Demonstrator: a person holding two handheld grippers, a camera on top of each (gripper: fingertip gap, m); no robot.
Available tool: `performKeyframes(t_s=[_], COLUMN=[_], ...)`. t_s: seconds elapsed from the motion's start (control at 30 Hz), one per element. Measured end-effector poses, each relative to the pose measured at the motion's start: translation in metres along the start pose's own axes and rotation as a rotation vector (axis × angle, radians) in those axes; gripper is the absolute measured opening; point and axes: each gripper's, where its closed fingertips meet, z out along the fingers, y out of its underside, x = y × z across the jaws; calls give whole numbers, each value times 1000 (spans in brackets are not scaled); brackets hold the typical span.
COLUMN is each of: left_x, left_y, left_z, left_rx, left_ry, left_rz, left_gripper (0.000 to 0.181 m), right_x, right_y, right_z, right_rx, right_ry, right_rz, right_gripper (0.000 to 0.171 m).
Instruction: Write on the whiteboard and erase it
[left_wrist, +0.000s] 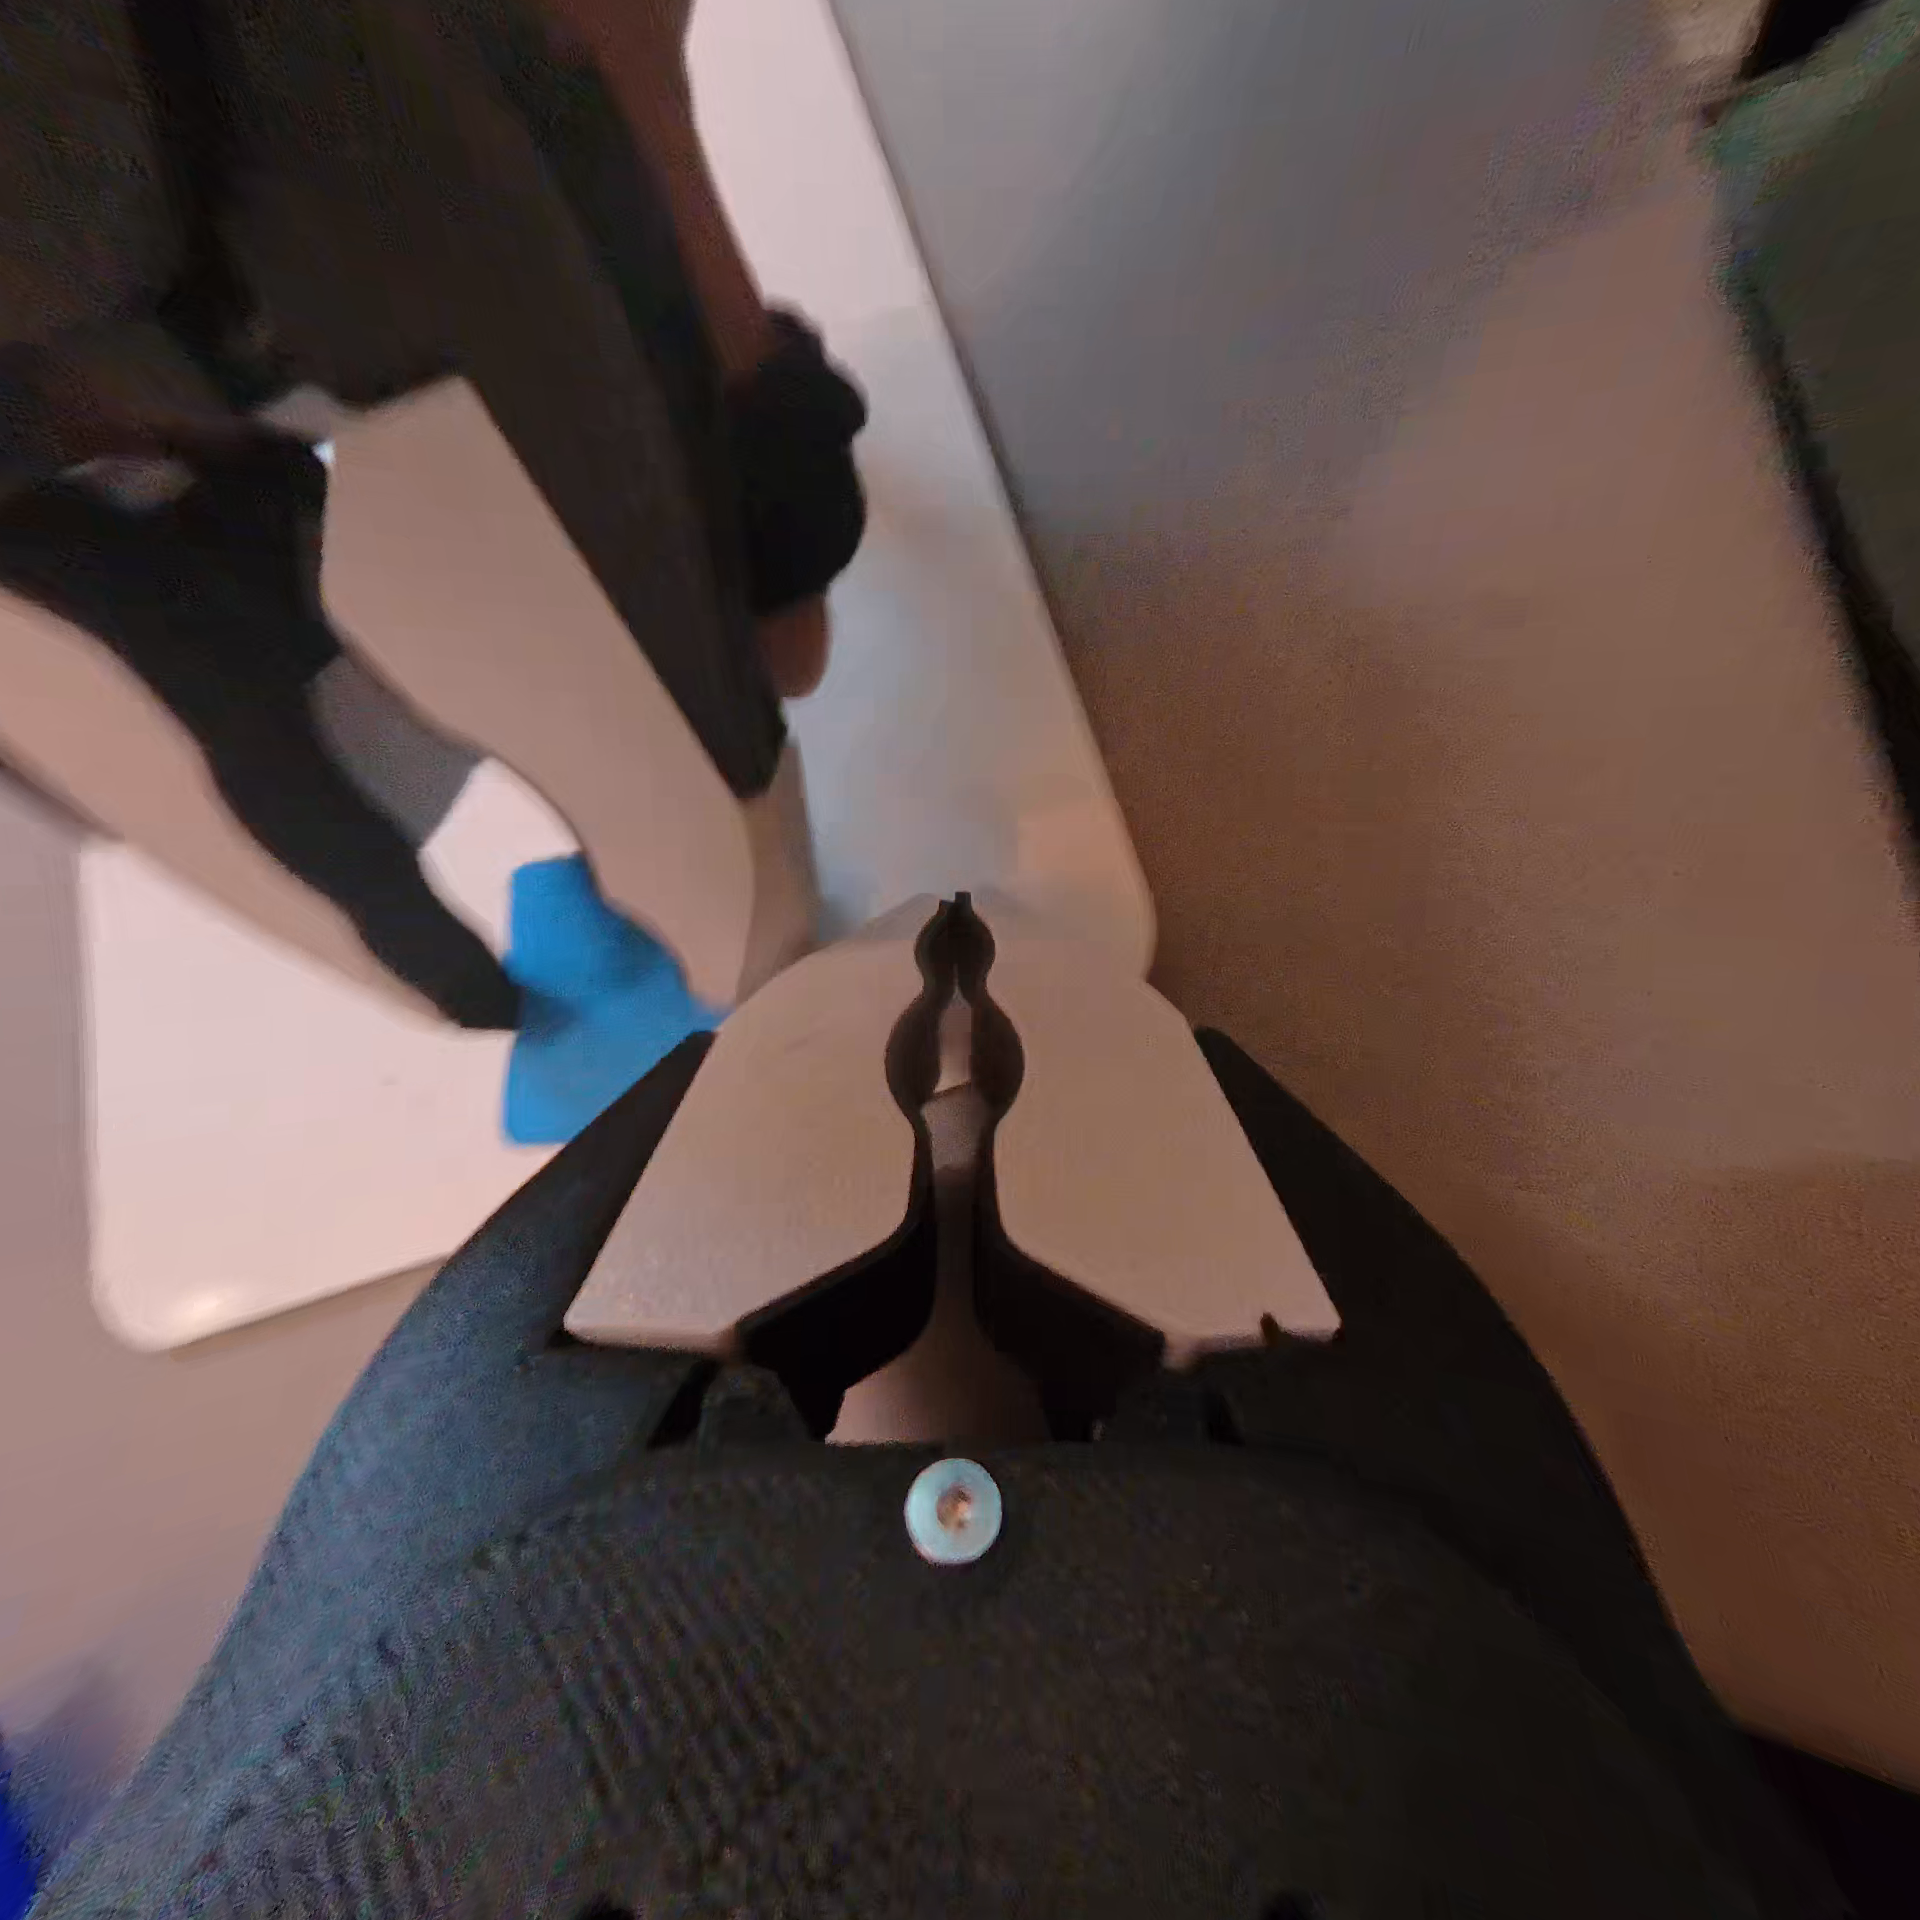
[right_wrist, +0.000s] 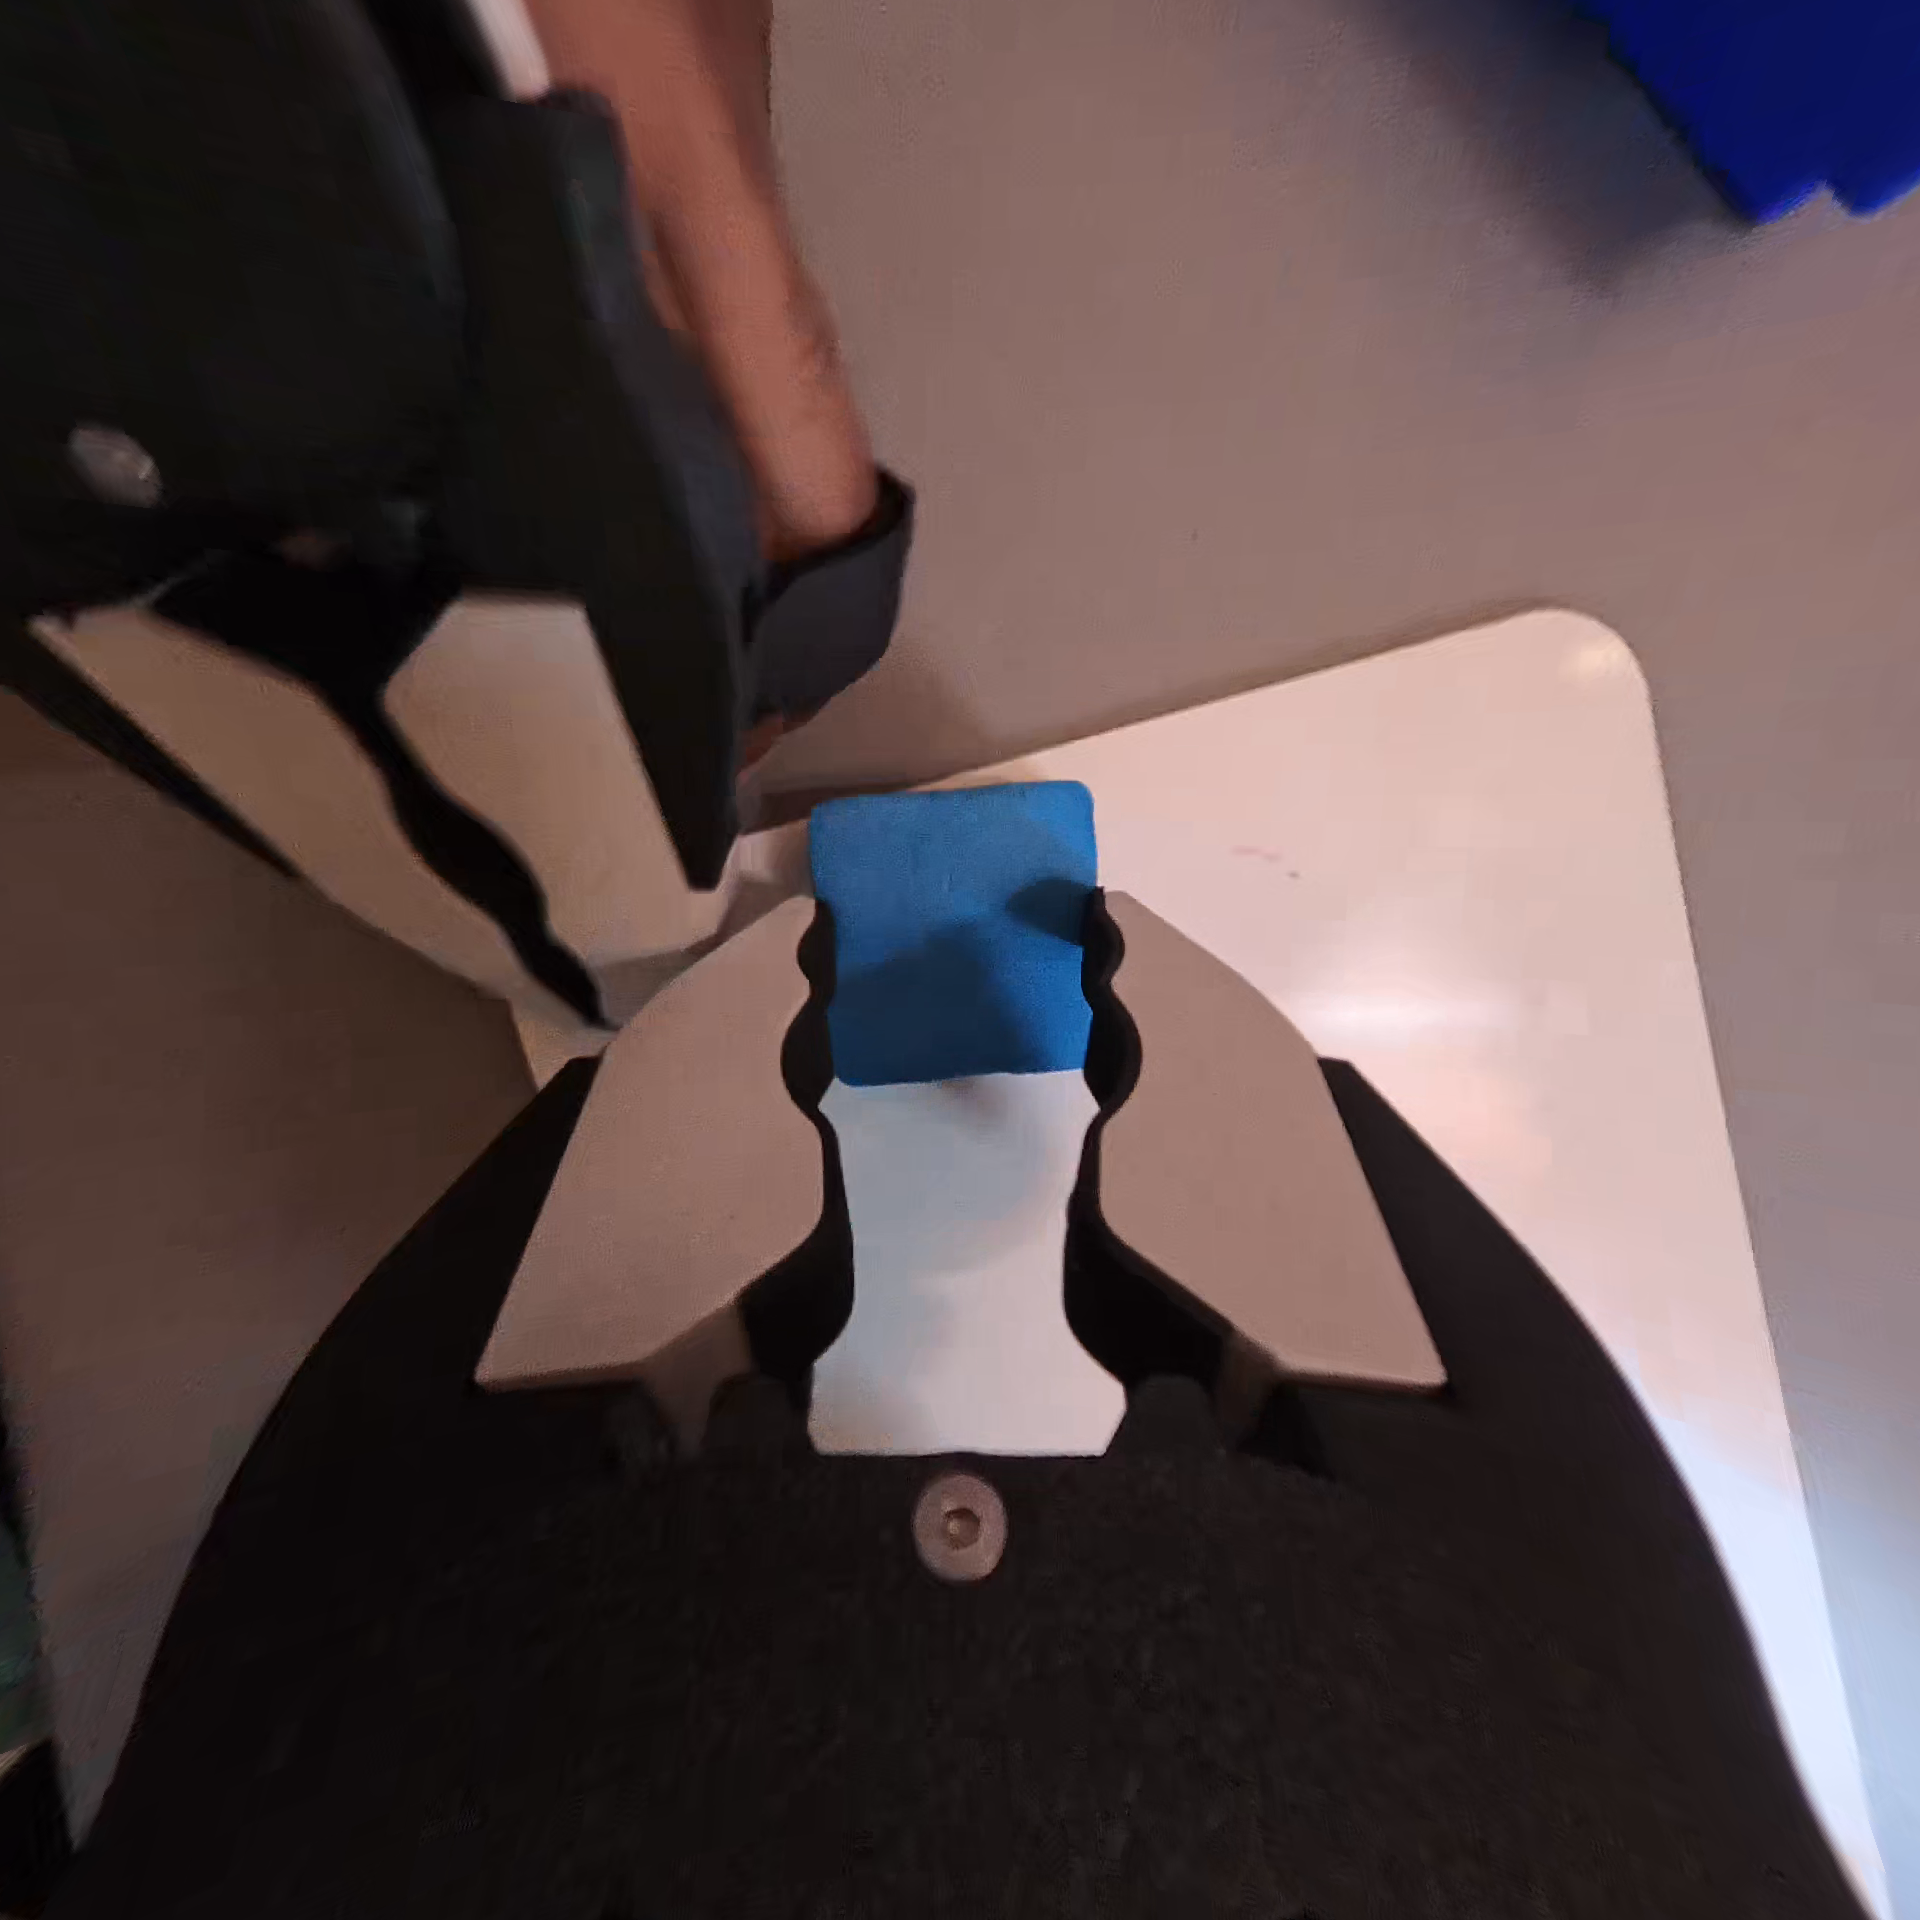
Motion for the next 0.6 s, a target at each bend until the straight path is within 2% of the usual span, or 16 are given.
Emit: performKeyframes(t_s=[0.03, 0.17, 0.2, 0.3, 0.37, 0.4, 0.47, 0.53, 0.6], left_x=[4, 1, -1, -1, 2, 2, 1, -1, -2], left_y=[-2, -3, -2, 0, 0, 0, 0, 1, 2], left_z=[0, 2, 2, 1, 0, -1, 0, 0, -1], left_rx=[10, 5, 7, 2, 1, 0, 3, 1, 1], left_ry=[22, -11, -12, -11, 17, 23, 24, 16, 10], left_rz=[-16, 3, -5, -7, -24, -26, -26, -31, -28], left_gripper=[0, 0, 0, 0, 0, 0, 0, 0, 0], right_x=[7, 105, 106, 41, 22, 34, 98, 144, 138], right_y=[-4, -3, 0, -3, -8, -10, -7, 14, 35], right_z=[2, 2, 1, 2, 5, 6, 5, -7, -19], right_rx=[3, 62, 49, -5, -27, -13, 42, 64, 88], right_ry=[1, 124, 127, 19, -4, 2, 124, 207, 221], right_rz=[11, 246, 247, 94, 24, 48, 203, 335, 379], right_gripper=[47, 47, 47, 47, 47, 47, 47, 47, 47])
